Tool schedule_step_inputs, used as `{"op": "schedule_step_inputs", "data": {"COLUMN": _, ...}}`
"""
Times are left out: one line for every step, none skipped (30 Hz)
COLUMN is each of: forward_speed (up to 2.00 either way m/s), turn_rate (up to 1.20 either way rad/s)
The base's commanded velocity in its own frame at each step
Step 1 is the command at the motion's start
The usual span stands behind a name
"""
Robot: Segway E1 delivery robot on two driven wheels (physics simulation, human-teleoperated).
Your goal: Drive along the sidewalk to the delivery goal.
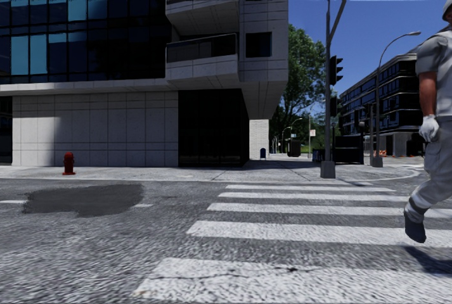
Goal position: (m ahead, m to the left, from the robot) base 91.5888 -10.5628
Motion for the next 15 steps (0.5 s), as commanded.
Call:
{"op": "schedule_step_inputs", "data": {"forward_speed": 1.26, "turn_rate": 0.0}}
{"op": "schedule_step_inputs", "data": {"forward_speed": 1.24, "turn_rate": -0.33}}
{"op": "schedule_step_inputs", "data": {"forward_speed": 1.24, "turn_rate": -0.33}}
{"op": "schedule_step_inputs", "data": {"forward_speed": 1.23, "turn_rate": -0.35}}
{"op": "schedule_step_inputs", "data": {"forward_speed": 1.21, "turn_rate": -0.36}}
{"op": "schedule_step_inputs", "data": {"forward_speed": 1.19, "turn_rate": -0.36}}
{"op": "schedule_step_inputs", "data": {"forward_speed": 1.19, "turn_rate": -0.36}}
{"op": "schedule_step_inputs", "data": {"forward_speed": 1.18, "turn_rate": -0.36}}
{"op": "schedule_step_inputs", "data": {"forward_speed": 1.18, "turn_rate": -0.36}}
{"op": "schedule_step_inputs", "data": {"forward_speed": 1.18, "turn_rate": -0.36}}
{"op": "schedule_step_inputs", "data": {"forward_speed": 1.18, "turn_rate": -0.36}}
{"op": "schedule_step_inputs", "data": {"forward_speed": 1.18, "turn_rate": -0.36}}
{"op": "schedule_step_inputs", "data": {"forward_speed": 1.18, "turn_rate": -0.36}}
{"op": "schedule_step_inputs", "data": {"forward_speed": 1.18, "turn_rate": -0.36}}
{"op": "schedule_step_inputs", "data": {"forward_speed": 1.18, "turn_rate": -0.36}}
